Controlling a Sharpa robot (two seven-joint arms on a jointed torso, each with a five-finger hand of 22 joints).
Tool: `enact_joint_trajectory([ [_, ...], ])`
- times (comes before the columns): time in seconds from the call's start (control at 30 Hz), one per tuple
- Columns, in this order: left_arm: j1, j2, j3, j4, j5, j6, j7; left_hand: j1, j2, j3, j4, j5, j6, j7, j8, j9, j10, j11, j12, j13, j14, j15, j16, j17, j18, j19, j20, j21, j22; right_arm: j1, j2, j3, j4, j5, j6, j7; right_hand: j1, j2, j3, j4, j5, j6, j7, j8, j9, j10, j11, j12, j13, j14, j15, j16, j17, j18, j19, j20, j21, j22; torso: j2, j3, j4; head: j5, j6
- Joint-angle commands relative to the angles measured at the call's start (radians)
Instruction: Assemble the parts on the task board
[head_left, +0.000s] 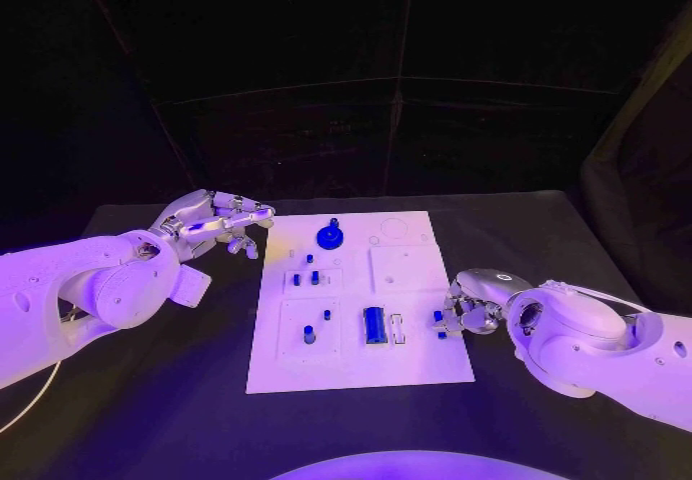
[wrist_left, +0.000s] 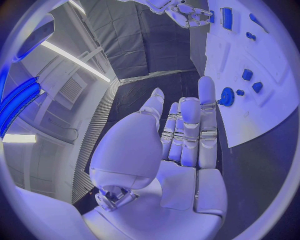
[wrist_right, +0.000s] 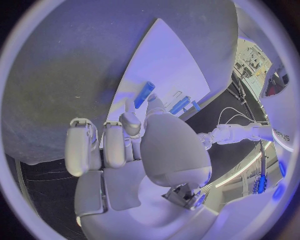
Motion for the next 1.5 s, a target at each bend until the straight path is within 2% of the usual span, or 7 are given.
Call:
enact_joint_trajectory([
  [0.03,0.001,0.001,0.001,0.001,0.004,0.013,0.002,0.0,0.012,0.003,-0.001,0.001,-0.004,0.0,0.003,-0.001,-0.006,0.0,-0.003,-0.001,-0.008,0.001,-0.006,0.0,0.012,-0.006,0.0,-0.007,-0.001,0.0,0.007,-0.001,-0.008,-0.041,0.068,-0.013,0.011,0.003,-0.002,-0.004,0.007,0.005,-0.001,0.004,0.002,-0.004,-0.004,-0.009,-0.001,0.046,0.001,-0.005,-0.002,-0.003,-0.009,0.0,-0.008,0.076,0.0,-0.001,-0.0005,-0.001,-0.001],
  [0.67,0.001,-0.003,0.001,0.003,0.004,0.016,-0.002,0.001,0.019,0.008,-0.002,0.001,-0.004,0.0,0.004,-0.001,-0.006,0.0,-0.003,-0.002,-0.009,0.001,-0.006,0.0,0.012,-0.006,0.001,-0.007,-0.002,-0.005,0.065,-0.002,-0.029,-0.235,0.219,-0.036,0.107,0.025,0.008,-0.059,-0.092,0.005,0.002,0.0,0.022,-0.014,-0.002,-0.027,-0.011,0.044,0.002,-0.016,-0.009,0.0,-0.016,0.0,-0.018,0.067,-0.001,-0.0008,-0.0014,0.001,-0.002],
  [0.87,0.001,-0.003,0.001,0.003,0.004,0.017,-0.003,0.002,0.021,0.01,-0.002,0.001,-0.005,0.0,0.004,-0.001,-0.006,0.0,-0.004,-0.002,-0.009,0.001,-0.006,-0.001,0.012,-0.006,0.001,-0.007,-0.002,-0.005,0.053,-0.002,-0.011,-0.174,0.142,-0.044,0.144,0.081,0.054,-0.069,-0.06,0.006,-0.006,-0.004,0.026,-0.012,-0.009,-0.029,-0.01,0.045,-0.004,-0.014,-0.004,-0.001,-0.012,-0.004,-0.016,0.07,-0.001,-0.0001,-0.0007,0.0,-0.002],
  [1.07,0.0,-0.002,0.001,0.0,0.004,0.017,-0.003,0.002,0.022,0.011,-0.003,0.001,-0.005,0.0,0.004,-0.001,-0.006,-0.001,-0.004,-0.003,-0.01,0.001,-0.006,-0.002,0.013,-0.006,0.001,-0.007,-0.002,-0.005,0.031,-0.001,0.033,-0.011,0.016,-0.043,0.19,0.127,0.139,-0.081,-0.106,-0.008,-0.005,-0.023,0.019,-0.019,-0.01,-0.041,-0.016,0.045,-0.006,-0.016,-0.005,-0.001,-0.011,-0.008,-0.016,0.071,-0.002,-0.0003,0.0014,-0.003,0.0],
  [1.3,0.0,0.001,0.001,-0.001,0.004,0.017,-0.004,0.004,0.024,0.013,-0.004,0.001,-0.006,0.0,0.004,-0.001,-0.007,-0.001,-0.005,-0.003,-0.01,0.001,-0.006,-0.002,0.013,-0.006,0.001,-0.007,-0.002,-0.004,0.015,-0.001,0.054,0.132,-0.074,-0.042,0.202,0.111,0.21,-0.09,-0.096,-0.005,-0.004,-0.032,0.017,-0.018,-0.011,-0.043,-0.015,0.047,-0.005,-0.014,0.0,-0.002,-0.008,-0.009,-0.015,0.074,0.0,-0.001,0.0016,-0.001,0.001],
  [1.37,-0.001,0.001,0.001,-0.001,0.004,0.017,-0.004,0.005,0.025,0.014,-0.005,0.001,-0.006,0.0,0.004,-0.002,-0.007,-0.001,-0.005,-0.004,-0.01,0.001,-0.005,-0.001,0.013,-0.007,0.001,-0.007,-0.002,-0.004,0.012,-0.001,0.058,0.158,-0.089,-0.042,0.169,0.057,0.31,-0.079,-0.093,0.005,-0.003,-0.043,0.014,-0.014,-0.008,-0.046,-0.016,0.047,-0.005,-0.014,0.003,-0.002,-0.007,-0.007,-0.015,0.075,0.0,-0.0011,0.001,0.0,0.001],
  [1.5,-0.001,0.0,0.001,0.0,0.004,0.017,-0.004,0.007,0.025,0.016,-0.006,0.001,-0.006,0.0,0.004,-0.002,-0.007,-0.001,-0.006,-0.004,-0.01,0.001,-0.005,-0.001,0.013,-0.007,0.001,-0.007,-0.002,-0.004,0.01,-0.001,0.069,0.19,-0.118,-0.041,0.15,0.032,0.333,-0.075,-0.098,0.008,-0.003,-0.045,0.014,-0.012,-0.008,-0.045,-0.014,0.048,-0.004,-0.014,0.005,-0.002,-0.007,-0.006,-0.014,0.077,0.0,-0.0015,0.0003,0.001,0.0],
])
